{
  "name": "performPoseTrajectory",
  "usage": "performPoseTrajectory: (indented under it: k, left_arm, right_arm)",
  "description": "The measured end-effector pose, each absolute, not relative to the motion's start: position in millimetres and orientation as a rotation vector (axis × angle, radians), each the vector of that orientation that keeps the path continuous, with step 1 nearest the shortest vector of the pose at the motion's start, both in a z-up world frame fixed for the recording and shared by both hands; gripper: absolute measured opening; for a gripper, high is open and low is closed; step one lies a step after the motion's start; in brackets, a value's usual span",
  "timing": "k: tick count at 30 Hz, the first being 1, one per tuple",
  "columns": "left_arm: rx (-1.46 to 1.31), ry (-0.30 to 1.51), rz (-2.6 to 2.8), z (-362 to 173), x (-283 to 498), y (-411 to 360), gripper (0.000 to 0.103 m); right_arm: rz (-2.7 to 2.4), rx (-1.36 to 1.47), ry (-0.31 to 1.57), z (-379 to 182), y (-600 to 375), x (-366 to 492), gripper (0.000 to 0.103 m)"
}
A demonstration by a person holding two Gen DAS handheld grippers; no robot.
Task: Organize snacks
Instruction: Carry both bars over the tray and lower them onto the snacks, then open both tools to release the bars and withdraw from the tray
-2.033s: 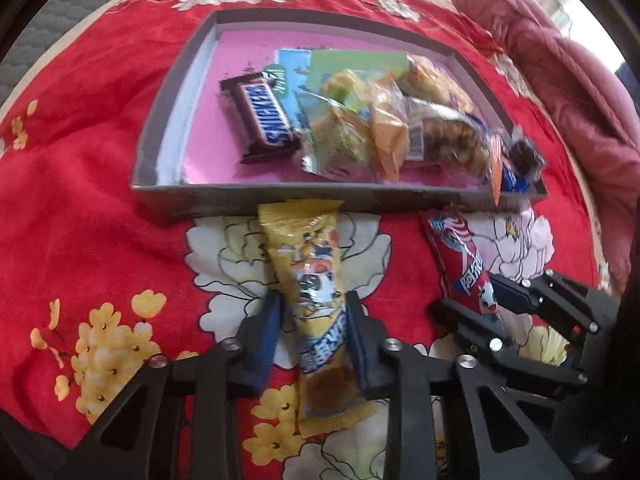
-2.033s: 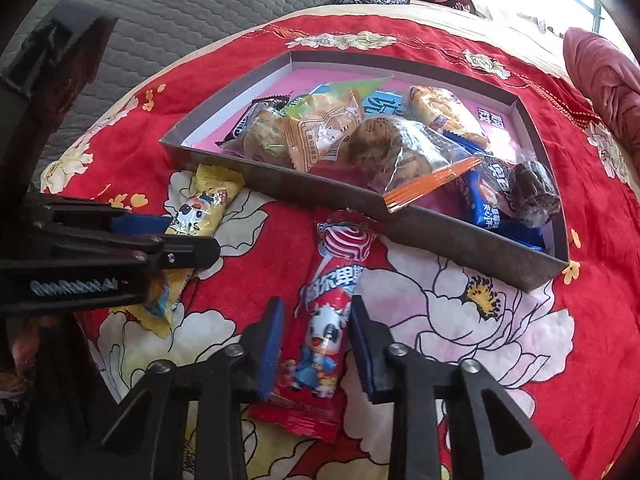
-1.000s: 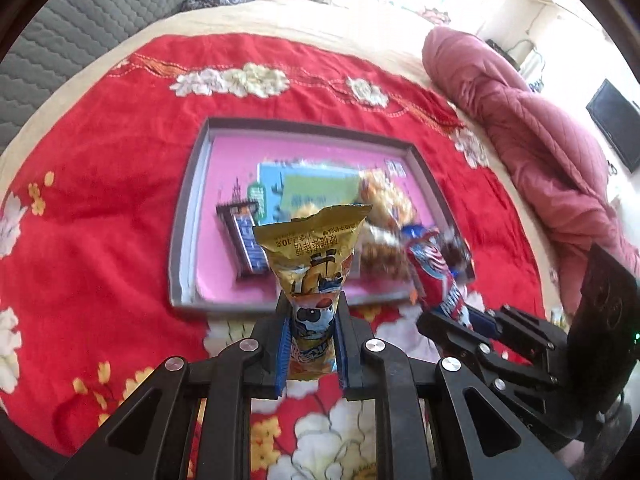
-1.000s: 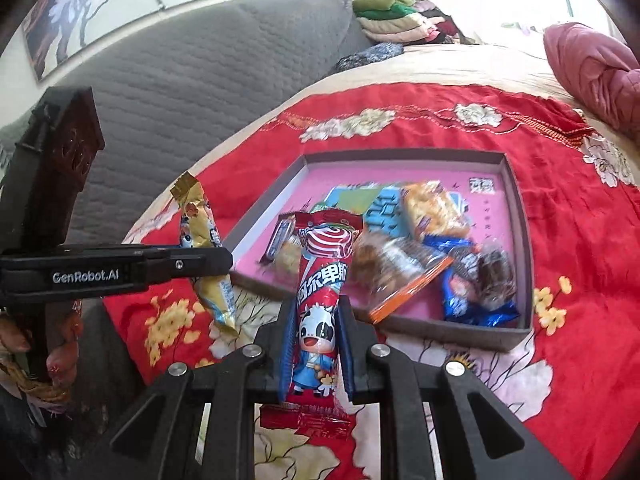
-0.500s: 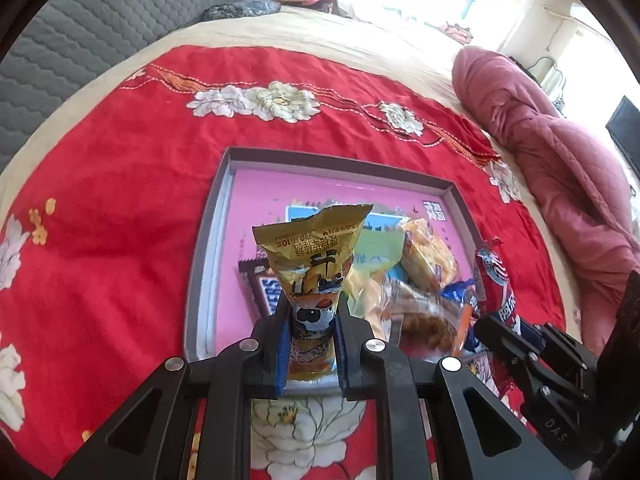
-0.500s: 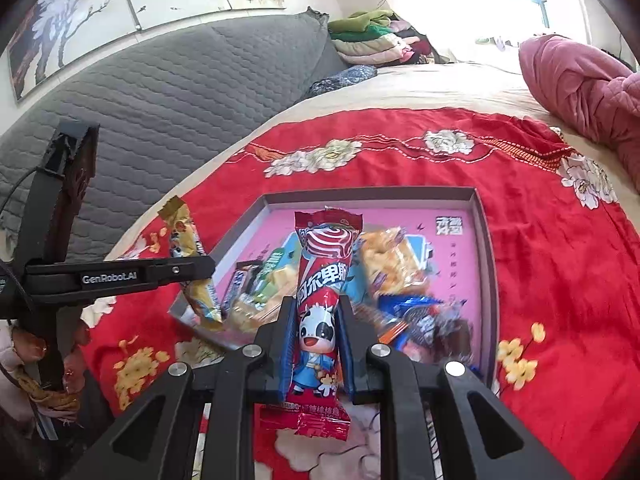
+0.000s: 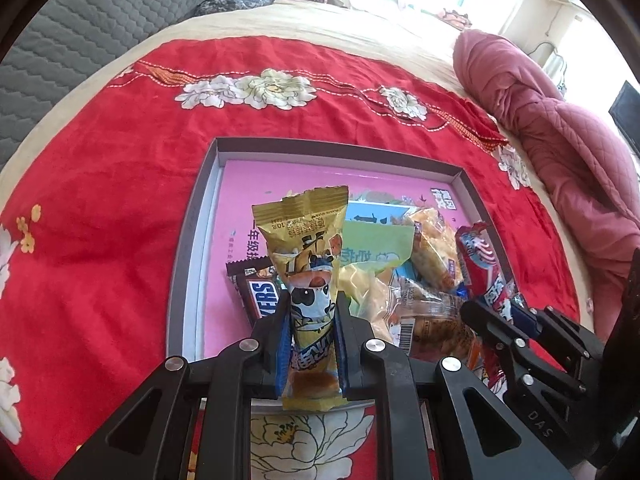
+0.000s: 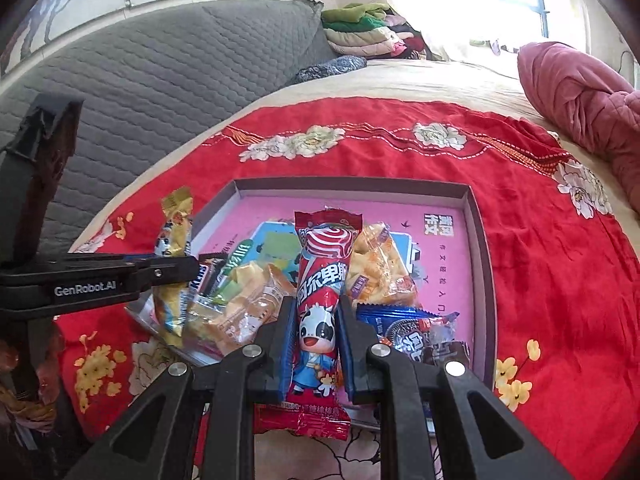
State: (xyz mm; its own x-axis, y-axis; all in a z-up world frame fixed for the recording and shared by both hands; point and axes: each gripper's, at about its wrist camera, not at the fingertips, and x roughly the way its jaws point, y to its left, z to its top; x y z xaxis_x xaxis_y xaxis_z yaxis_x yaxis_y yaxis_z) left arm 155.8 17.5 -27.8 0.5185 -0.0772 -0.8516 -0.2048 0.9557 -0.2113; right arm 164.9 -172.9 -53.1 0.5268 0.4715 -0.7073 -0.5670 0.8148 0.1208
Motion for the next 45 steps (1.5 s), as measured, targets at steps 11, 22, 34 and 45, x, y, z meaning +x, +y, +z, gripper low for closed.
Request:
performPoseTrajectory:
  k: [11, 22, 34, 45]
  left_arm:
    - [-0.290, 1.028, 0.076, -28.8, 155.8, 15.6, 0.019]
    - [-0.284, 1.065, 0.073, -34.7, 155.8, 12.5, 0.022]
    - [-0.289, 1.062, 0.078, -29.2, 154.1, 14.0, 0.041]
    - [-0.292, 1.056, 0.085, -23.3, 153.5, 17.3, 0.051]
  right_arm:
    - [0.585, -0.134, 0.798, -56.6, -177.1, 169.4, 0.020]
    - [0.579, -0.138, 0.787, -55.1, -176.2, 167.7, 0.020]
    - [0.584, -0.112, 0.763, -47.0, -179.7, 166.5, 0.030]
    - [0.573, -0.102, 0.750, -43.9, -181.7, 166.6, 0.038]
